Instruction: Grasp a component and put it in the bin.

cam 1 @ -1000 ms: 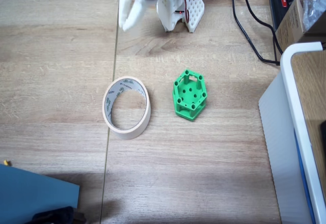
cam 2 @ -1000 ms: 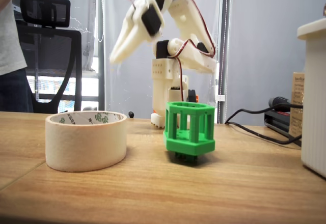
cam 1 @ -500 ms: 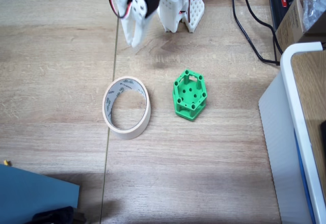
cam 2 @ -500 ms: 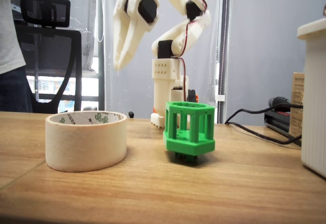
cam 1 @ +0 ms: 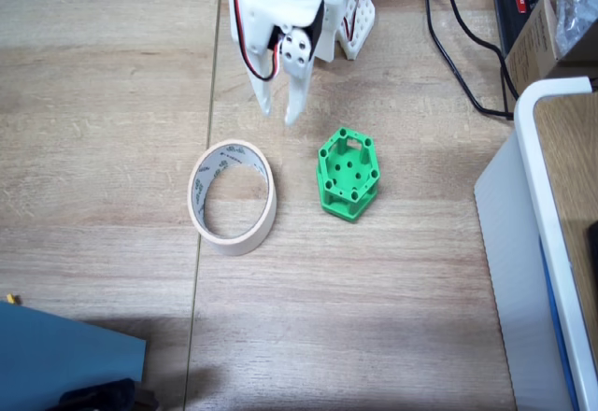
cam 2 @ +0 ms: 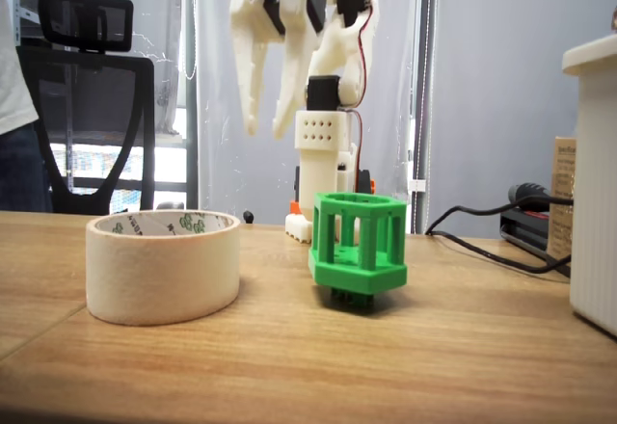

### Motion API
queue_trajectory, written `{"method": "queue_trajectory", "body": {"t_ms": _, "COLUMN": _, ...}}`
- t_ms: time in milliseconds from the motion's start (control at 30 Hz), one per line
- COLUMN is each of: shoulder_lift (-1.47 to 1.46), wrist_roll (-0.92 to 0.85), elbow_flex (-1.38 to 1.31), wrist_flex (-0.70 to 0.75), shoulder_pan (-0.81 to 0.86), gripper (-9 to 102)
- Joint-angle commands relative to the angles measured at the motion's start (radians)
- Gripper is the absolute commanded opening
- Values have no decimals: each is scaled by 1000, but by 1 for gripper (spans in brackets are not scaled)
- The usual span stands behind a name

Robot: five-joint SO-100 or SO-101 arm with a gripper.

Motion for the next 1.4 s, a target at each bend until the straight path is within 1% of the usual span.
{"method": "queue_trajectory", "body": {"t_ms": 0, "shoulder_lift": -29, "wrist_roll": 3, "elbow_flex": -74, "wrist_flex": -17, "shoulder_pan": -49, "gripper": 16}}
{"method": "queue_trajectory", "body": {"t_ms": 333, "shoulder_lift": -199, "wrist_roll": 5, "elbow_flex": -179, "wrist_flex": -18, "shoulder_pan": -181, "gripper": 17}}
{"method": "queue_trajectory", "body": {"t_ms": 567, "shoulder_lift": -253, "wrist_roll": 8, "elbow_flex": -178, "wrist_flex": -20, "shoulder_pan": -233, "gripper": 17}}
{"method": "queue_trajectory", "body": {"t_ms": 667, "shoulder_lift": -265, "wrist_roll": 54, "elbow_flex": -178, "wrist_flex": -23, "shoulder_pan": -253, "gripper": 17}}
{"method": "queue_trajectory", "body": {"t_ms": 900, "shoulder_lift": -327, "wrist_roll": 192, "elbow_flex": -176, "wrist_flex": -163, "shoulder_pan": -291, "gripper": 17}}
{"method": "queue_trajectory", "body": {"t_ms": 1067, "shoulder_lift": -341, "wrist_roll": 198, "elbow_flex": -126, "wrist_flex": -242, "shoulder_pan": -279, "gripper": 17}}
{"method": "queue_trajectory", "body": {"t_ms": 1167, "shoulder_lift": -336, "wrist_roll": 198, "elbow_flex": -72, "wrist_flex": -264, "shoulder_pan": -276, "gripper": 17}}
{"method": "queue_trajectory", "body": {"t_ms": 1367, "shoulder_lift": -334, "wrist_roll": 209, "elbow_flex": -52, "wrist_flex": -256, "shoulder_pan": -278, "gripper": 17}}
